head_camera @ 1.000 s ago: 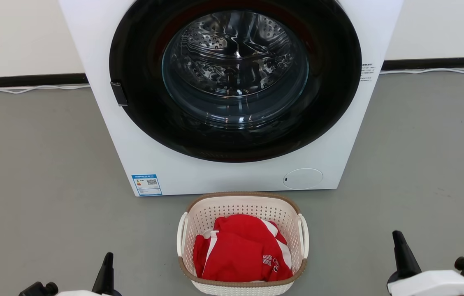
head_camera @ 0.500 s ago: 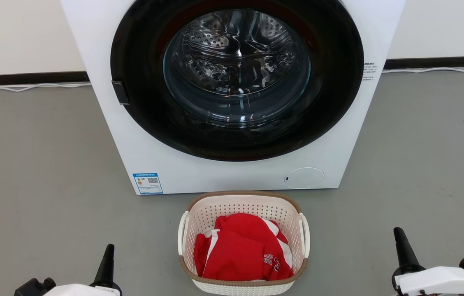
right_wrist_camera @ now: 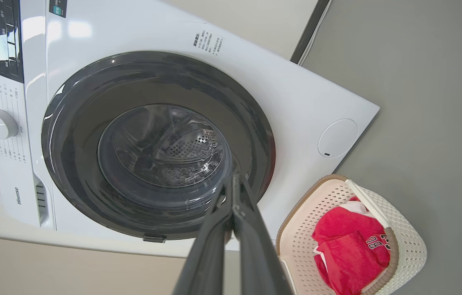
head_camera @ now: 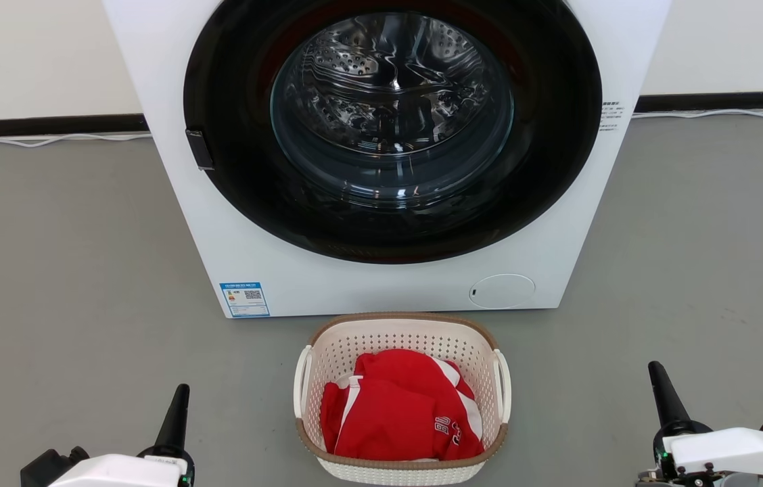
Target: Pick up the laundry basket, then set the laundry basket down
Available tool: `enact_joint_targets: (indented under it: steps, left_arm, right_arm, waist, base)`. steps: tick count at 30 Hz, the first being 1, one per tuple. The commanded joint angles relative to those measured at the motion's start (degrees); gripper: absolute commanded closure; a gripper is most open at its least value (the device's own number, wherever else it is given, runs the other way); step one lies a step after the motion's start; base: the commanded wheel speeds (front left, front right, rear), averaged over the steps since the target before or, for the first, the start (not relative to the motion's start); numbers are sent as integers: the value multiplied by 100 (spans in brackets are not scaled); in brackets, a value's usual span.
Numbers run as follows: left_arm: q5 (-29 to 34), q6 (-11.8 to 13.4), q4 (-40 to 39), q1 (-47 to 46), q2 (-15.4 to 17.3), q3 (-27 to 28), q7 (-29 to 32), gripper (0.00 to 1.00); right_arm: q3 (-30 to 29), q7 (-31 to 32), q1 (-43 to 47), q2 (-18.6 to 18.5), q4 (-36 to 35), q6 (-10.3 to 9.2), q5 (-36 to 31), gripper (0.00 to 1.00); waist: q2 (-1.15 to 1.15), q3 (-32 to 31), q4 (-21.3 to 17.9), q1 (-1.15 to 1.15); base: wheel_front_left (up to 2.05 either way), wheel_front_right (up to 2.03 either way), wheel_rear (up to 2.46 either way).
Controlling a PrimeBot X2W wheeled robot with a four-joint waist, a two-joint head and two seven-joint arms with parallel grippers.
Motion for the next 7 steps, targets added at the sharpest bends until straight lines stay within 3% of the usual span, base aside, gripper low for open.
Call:
enact_joint_targets:
  steps: [1, 7]
  left_arm:
    - [-175, -40, -197, -322, 51, 149, 37, 100]
    - [-524, -50, -250, -365, 47, 168, 139, 100]
  right_arm:
    - [53, 82, -293, -28, -183, 31, 210, 100]
    - [30, 181, -328, -21, -219, 33, 649, 100]
  waist:
    - [0, 2, 2, 0]
    - [0, 13, 13, 0]
  base:
    - [0, 0, 0]
    - [0, 0, 0]
